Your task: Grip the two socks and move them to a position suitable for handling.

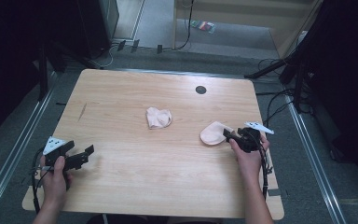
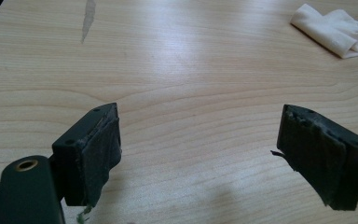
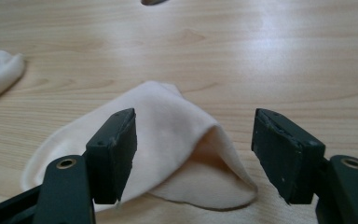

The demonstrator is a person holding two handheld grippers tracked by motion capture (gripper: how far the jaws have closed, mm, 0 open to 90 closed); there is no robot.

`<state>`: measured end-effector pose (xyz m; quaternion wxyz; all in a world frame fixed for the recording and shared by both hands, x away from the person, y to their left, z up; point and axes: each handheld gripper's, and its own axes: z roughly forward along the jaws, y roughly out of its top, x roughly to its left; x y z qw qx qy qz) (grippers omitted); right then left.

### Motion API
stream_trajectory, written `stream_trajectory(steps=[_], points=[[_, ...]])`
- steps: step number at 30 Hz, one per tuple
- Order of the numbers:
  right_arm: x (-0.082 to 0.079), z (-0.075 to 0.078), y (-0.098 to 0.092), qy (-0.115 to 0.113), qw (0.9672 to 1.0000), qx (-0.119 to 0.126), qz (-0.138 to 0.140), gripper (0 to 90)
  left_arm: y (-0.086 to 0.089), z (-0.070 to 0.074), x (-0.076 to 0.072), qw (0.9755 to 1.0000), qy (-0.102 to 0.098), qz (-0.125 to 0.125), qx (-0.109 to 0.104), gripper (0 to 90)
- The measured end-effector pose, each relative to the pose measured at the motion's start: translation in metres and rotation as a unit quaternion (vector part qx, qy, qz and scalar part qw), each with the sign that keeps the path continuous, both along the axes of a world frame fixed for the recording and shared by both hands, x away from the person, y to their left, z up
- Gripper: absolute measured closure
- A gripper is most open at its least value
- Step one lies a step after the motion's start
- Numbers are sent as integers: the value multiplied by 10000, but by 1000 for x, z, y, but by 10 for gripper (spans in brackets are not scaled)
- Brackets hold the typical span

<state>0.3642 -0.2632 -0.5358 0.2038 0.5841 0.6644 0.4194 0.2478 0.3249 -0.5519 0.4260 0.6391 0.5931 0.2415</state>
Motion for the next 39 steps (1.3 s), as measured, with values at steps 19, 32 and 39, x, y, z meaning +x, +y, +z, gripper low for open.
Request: stream_trajectory(steps=[19, 32, 39], points=[[-1, -12, 22, 31, 9972, -703, 271, 830, 0, 0, 1, 10000, 17, 4, 6, 141], [-30, 28, 39, -504, 9986, -28, 175, 851, -1, 0, 1, 10000, -7, -35, 31, 141], [-48, 49, 47, -621, 9972, 364, 181, 851, -1, 0, 1, 10000, 2, -32, 34, 141]])
